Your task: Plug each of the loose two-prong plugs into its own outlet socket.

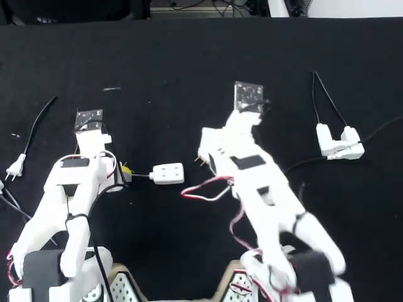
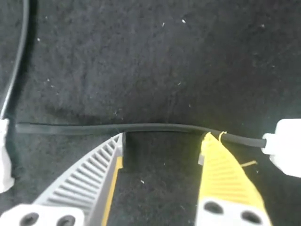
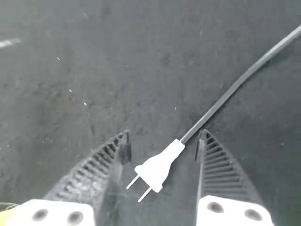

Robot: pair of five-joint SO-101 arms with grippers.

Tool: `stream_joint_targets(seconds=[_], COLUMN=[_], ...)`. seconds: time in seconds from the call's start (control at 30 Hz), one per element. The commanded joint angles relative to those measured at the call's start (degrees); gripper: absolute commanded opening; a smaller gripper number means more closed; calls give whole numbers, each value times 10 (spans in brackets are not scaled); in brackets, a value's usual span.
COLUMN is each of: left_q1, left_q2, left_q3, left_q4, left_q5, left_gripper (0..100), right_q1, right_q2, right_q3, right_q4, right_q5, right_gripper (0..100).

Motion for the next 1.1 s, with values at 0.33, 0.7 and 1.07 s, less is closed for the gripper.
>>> stream_joint_targets(seconds=[0.33,0.7,1.07], left_q1=[0,0,-5], left_q2=[-19,-19,-19], left_q3=[-7,-7,-7], left_q4=[-13,-12,-11], left_q5=[6,6,7], left_gripper=[263,263,263], right_q1=[8,4,10], right_q2=[163,297,372], right_q3=[-151,-324,-430], right_q4=[65,219,351], right_q5=[-63,-103,-98], right_gripper=[223,219,28])
